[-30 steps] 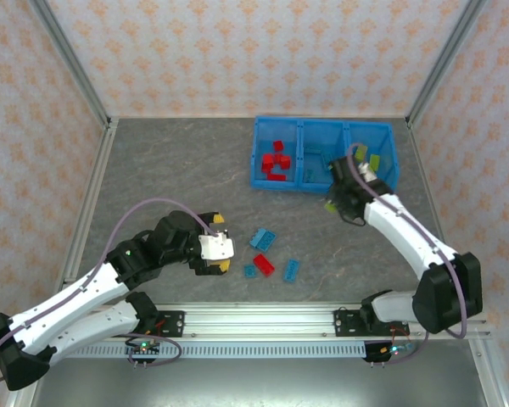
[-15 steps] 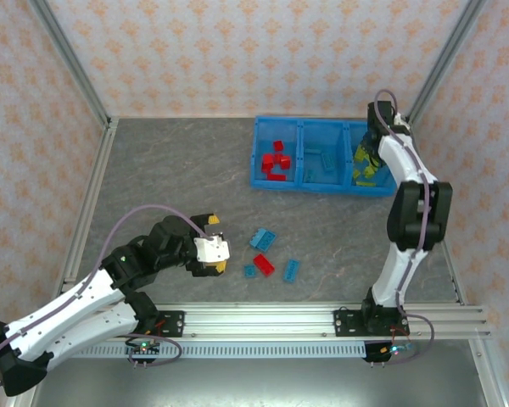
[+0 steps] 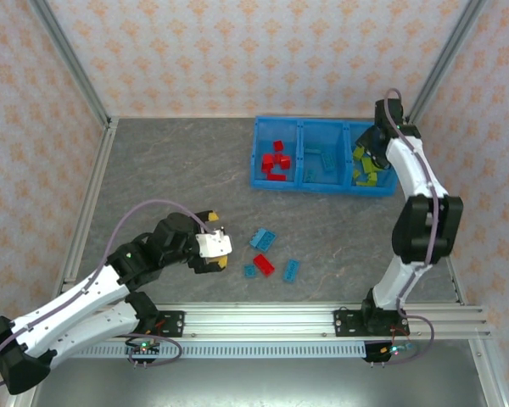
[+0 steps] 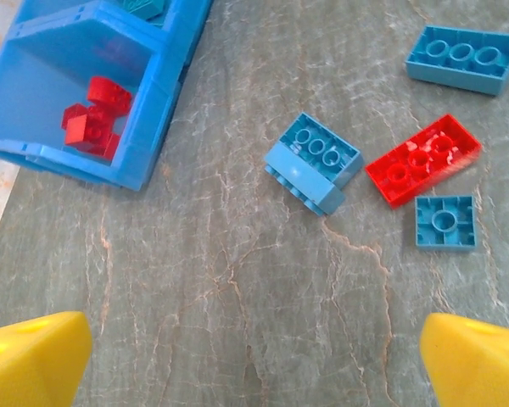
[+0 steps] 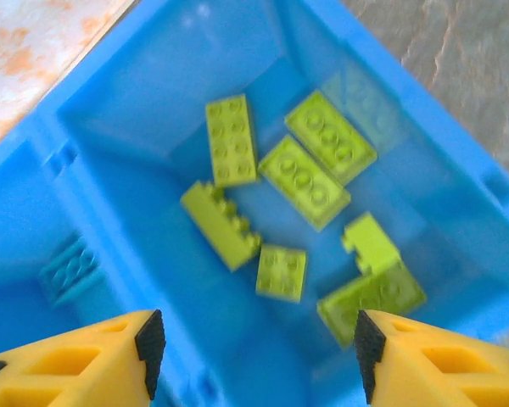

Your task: Sort the legos into containers by color

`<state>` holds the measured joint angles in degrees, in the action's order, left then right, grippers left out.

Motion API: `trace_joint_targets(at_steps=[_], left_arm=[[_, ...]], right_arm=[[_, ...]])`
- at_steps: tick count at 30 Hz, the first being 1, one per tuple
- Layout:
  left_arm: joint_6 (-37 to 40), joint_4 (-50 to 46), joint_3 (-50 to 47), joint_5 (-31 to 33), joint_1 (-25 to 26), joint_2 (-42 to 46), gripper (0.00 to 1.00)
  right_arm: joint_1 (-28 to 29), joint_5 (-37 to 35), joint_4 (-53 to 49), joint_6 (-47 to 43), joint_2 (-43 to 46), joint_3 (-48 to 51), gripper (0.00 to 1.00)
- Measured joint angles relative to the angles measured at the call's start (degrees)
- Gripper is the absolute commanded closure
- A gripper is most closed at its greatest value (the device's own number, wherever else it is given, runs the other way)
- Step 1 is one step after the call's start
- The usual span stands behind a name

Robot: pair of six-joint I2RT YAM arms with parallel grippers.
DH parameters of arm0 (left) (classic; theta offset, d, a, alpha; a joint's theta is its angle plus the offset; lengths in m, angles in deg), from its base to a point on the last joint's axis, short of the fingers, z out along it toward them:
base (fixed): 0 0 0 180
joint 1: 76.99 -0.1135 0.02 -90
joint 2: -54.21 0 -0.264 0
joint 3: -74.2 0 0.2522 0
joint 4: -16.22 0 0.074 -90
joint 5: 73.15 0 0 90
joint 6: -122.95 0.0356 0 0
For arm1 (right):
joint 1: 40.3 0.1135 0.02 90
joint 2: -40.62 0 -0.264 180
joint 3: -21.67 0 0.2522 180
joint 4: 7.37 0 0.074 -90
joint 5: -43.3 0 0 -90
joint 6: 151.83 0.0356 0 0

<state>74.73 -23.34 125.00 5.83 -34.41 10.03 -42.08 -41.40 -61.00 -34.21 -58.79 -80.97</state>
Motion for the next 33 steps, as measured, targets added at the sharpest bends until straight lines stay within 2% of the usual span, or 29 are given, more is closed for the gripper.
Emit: trace_joint_targets(at_steps=[3, 6, 8, 9, 13, 19, 25, 33], left_arm=[[-7.2, 0.9, 2.3, 1.8, -2.0, -4.2, 0.0], [-15.5, -1.1, 9.9, 3.9, -4.2, -12.5, 0.01], [-22.0, -3.1, 17.5, 4.9, -5.0, -18.9, 0.07], [-25.1, -3.7, 20.8, 5.0, -5.2, -21.7, 0.1], [-39.1, -4.9, 32.0, 4.2, -5.2, -34.1, 0.17], [-55.5, -4.5, 33.7, 0.7, -5.2, -49.5, 0.26], [-61.5, -3.5, 33.7, -4.0, -4.1, -58.2, 0.35], [-63.0, -2.1, 33.7, -7.6, -2.6, -61.8, 0.44]], right_arm=[[2.1, 3.1, 1.4, 0.5, 10.5, 9.2, 0.28], [7.5, 5.7, 1.8, 0.2, 20.1, 16.7, 0.2], [12.3, 7.0, 1.8, -0.6, 24.7, 19.9, 0.05], [14.9, 7.3, 1.8, -1.0, 26.4, 21.0, 0.01], [24.1, 10.6, 1.7, -0.6, 30.3, 24.2, 0.01], [27.4, 14.1, 1.5, 1.8, 30.8, 29.0, 0.01], [27.4, 13.8, 0.1, 2.2, 31.1, 29.7, 0.01], [27.4, 13.3, -0.2, 2.4, 29.3, 29.7, 0.01]])
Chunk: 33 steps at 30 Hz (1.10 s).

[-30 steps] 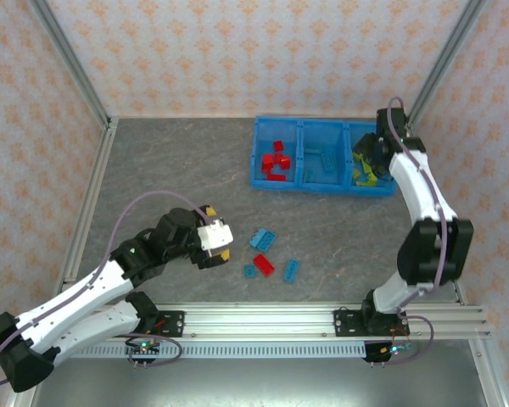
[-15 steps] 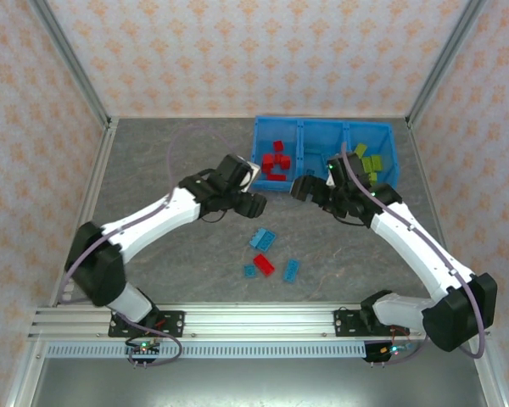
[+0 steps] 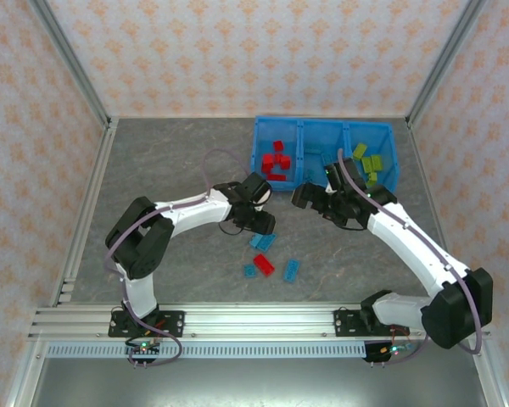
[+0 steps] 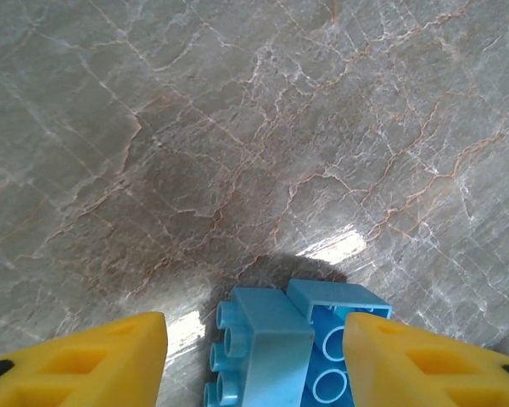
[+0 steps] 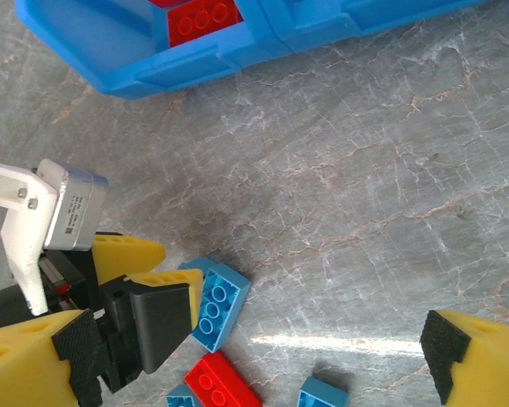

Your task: Sort the legos into containers by color

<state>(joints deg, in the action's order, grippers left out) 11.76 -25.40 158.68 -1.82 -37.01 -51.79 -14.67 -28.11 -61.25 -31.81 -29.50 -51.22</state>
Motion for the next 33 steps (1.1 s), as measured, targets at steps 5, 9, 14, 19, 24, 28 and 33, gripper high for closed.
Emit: trace_joint_targets(at_steps=[5, 9, 14, 19, 24, 28, 33], left_arm=[[0.0, 1.0, -0.2, -0.9, 0.0, -1.3, 0.53], [-0.2, 1.9, -1.3, -0.6, 0.0, -1.4, 0.6], [-0.3, 2.4, -3.1, 0.3, 0.0, -1.4, 0.69], [-0.4, 3.3, -4.8, 1.3, 0.0, -0.6, 0.72], [-0.4, 3.1, -6.1, 2.5, 0.0, 2.4, 0.76], [-0.2, 3.1, -6.0, 3.1, 0.0, 7.8, 0.8], [0.3, 3.3, 0.6, 3.3, 0.4, 11.1, 0.81]], right_arm=[[0.0, -0.3, -0.2, 0.4, -0.9, 0.0, 0.01], [0.0, -0.4, -0.2, 0.8, -0.9, 0.0, 0.01], [0.0, -0.6, -0.2, 1.1, -0.9, 0.0, 0.01], [0.0, -0.6, -0.2, 1.5, -0.9, 0.0, 0.01], [0.0, -0.6, -0.2, 1.6, -0.9, 0.0, 0.0], [0.0, -0.7, -0.6, 1.9, -0.9, 0.0, 0.0], [0.1, -3.3, -0.9, 2.7, 1.9, 0.0, 0.01]])
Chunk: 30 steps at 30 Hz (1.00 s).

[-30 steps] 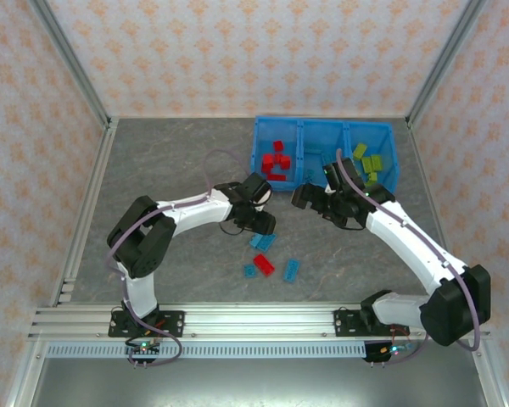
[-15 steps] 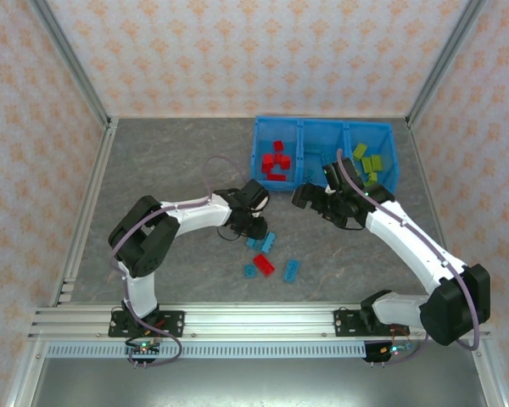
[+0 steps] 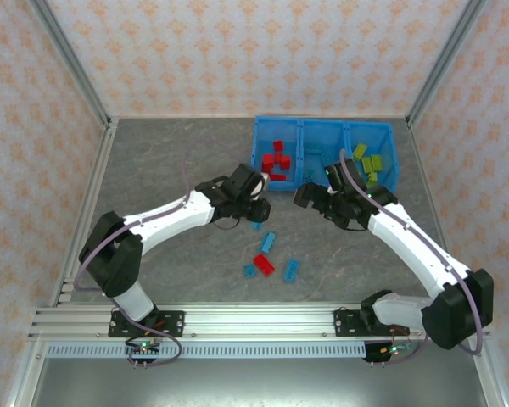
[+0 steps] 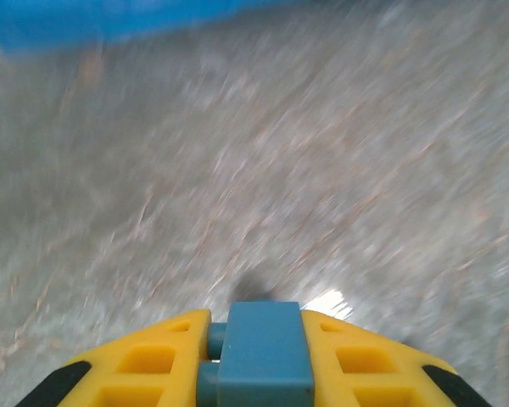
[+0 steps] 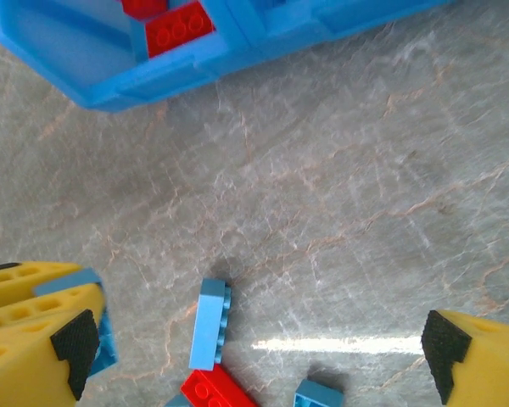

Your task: Sort the legos into containers by color

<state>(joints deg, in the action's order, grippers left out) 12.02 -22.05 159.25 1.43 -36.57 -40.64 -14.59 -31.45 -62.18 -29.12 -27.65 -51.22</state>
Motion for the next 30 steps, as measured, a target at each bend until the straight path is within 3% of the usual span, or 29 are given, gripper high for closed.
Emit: trace_joint_targets(at_steps=[3, 8, 14, 17, 21, 27, 30], left_arm=[[1.6, 1.0, 10.4, 1.3, 0.7, -3.3, 0.81], [5.0, 3.2, 34.7, 4.7, 1.3, -17.7, 0.81], [9.0, 0.5, 62.3, 10.4, 1.3, -39.6, 0.8], [10.3, -0.9, 71.1, 12.0, 1.3, -47.9, 0.73], [12.5, -1.9, 74.4, 13.1, 1.3, -52.5, 0.59], [14.6, -3.1, 75.0, 13.4, 1.3, -51.3, 0.62], [15.0, -2.1, 65.9, 13.4, 1.4, -43.8, 0.63]], right_arm=[[0.0, -4.3, -0.1, 1.0, 5.4, 0.0, 0.01], [0.0, -10.3, -0.2, 2.7, 14.3, 0.8, 0.01], [0.0, -12.5, -2.1, 3.8, 15.2, 2.1, 0.01], [0.0, -12.5, -2.9, 4.2, 15.3, 2.6, 0.01], [0.0, -12.8, -3.4, 4.4, 16.3, 2.7, 0.01], [0.0, -13.6, -3.8, 4.8, 17.5, 2.8, 0.01], [0.0, -13.6, -3.8, 4.8, 17.4, 3.7, 0.01]])
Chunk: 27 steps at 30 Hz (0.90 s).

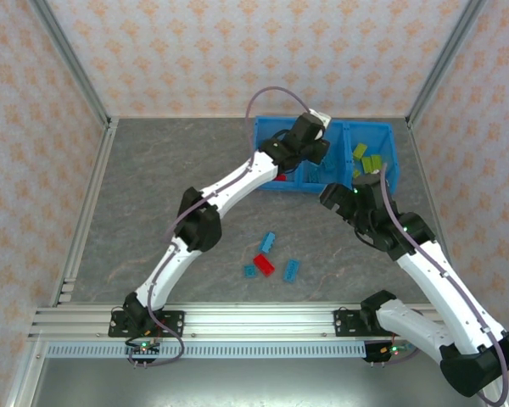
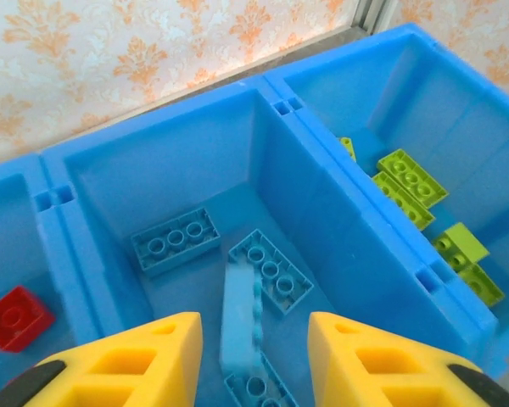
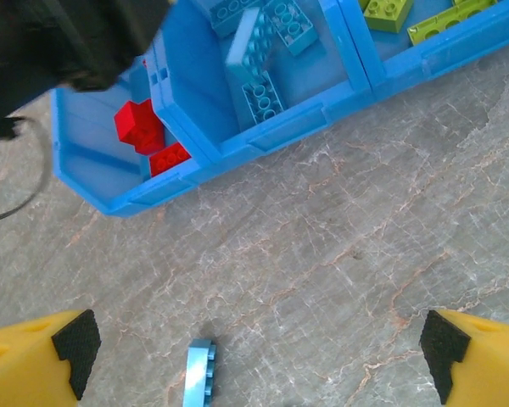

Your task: Sort the legos into containers by color

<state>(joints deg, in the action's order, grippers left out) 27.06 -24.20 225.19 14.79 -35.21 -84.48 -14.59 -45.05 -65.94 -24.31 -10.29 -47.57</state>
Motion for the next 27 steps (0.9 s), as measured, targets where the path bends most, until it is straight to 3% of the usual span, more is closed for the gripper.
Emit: trace_joint_targets(at_steps=[6, 10, 14, 22, 27], left_arm=[[-0.6, 11.7, -40.2, 0.0, 0.8, 33.5, 0.63], [0.0, 17.0, -57.6, 1.1, 3.2, 55.0, 0.62], [2.7, 15.5, -68.7, 1.2, 6.4, 71.1, 0.57], [14.0, -3.5, -82.9, 1.3, 7.0, 94.5, 0.24], [22.0, -7.0, -91.1, 4.0, 7.0, 105.4, 0.0]], right_arm=[[0.0, 1.7, 0.3, -0.1, -4.0, 0.9, 0.02], [1.0, 5.3, 2.3, 0.0, -10.1, 0.9, 0.04], [5.7, 7.8, 5.5, 0.4, -18.2, 0.9, 0.05], [16.0, 10.2, 9.3, 2.9, -35.5, -2.3, 0.13], [19.5, 11.9, 11.6, 5.0, -41.9, -3.5, 0.21]])
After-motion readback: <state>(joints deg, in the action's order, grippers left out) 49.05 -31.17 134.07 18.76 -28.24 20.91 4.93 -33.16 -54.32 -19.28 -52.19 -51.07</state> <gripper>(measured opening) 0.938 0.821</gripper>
